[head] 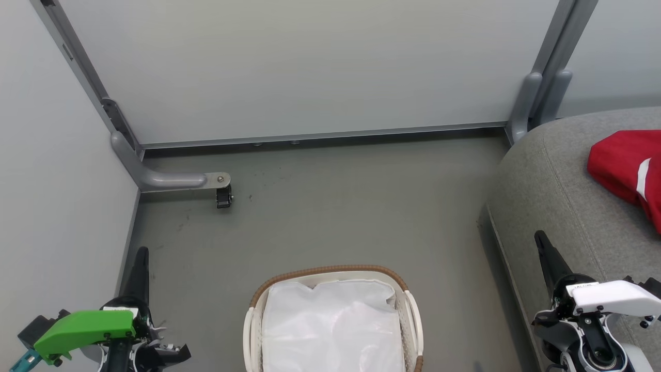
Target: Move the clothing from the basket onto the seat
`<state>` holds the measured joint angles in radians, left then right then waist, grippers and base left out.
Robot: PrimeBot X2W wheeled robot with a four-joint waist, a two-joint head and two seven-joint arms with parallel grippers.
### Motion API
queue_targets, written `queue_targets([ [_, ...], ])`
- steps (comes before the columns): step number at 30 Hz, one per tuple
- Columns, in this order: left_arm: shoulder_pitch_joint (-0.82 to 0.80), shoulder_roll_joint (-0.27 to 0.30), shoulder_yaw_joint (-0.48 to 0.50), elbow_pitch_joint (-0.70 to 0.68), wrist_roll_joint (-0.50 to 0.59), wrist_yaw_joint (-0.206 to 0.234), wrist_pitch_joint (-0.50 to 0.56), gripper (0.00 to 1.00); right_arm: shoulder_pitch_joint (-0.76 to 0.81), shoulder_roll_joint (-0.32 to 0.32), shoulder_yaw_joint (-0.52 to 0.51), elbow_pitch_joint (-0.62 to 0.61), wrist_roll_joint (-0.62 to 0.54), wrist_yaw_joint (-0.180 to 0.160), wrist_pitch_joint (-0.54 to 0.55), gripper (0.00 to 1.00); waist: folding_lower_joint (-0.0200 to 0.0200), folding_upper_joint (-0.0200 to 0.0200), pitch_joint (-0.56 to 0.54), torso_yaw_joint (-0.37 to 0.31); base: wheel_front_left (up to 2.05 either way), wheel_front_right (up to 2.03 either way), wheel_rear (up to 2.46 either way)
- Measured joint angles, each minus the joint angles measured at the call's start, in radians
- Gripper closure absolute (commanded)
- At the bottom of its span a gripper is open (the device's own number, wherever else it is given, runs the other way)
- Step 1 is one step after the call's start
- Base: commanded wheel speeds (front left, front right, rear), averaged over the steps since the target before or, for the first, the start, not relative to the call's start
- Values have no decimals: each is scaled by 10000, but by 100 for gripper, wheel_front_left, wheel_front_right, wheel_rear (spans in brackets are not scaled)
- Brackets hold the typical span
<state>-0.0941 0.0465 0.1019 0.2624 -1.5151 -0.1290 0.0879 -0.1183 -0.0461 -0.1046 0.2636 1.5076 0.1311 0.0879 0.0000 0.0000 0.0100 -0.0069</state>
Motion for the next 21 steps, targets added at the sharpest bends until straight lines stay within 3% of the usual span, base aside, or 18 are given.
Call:
queue_targets([
  [21, -78, 4, 123, -188, -963, 0, 259, 100, 47, -10, -90, -182, 1034, 0, 268, 100, 0, 0, -69, 69, 0, 0, 0],
])
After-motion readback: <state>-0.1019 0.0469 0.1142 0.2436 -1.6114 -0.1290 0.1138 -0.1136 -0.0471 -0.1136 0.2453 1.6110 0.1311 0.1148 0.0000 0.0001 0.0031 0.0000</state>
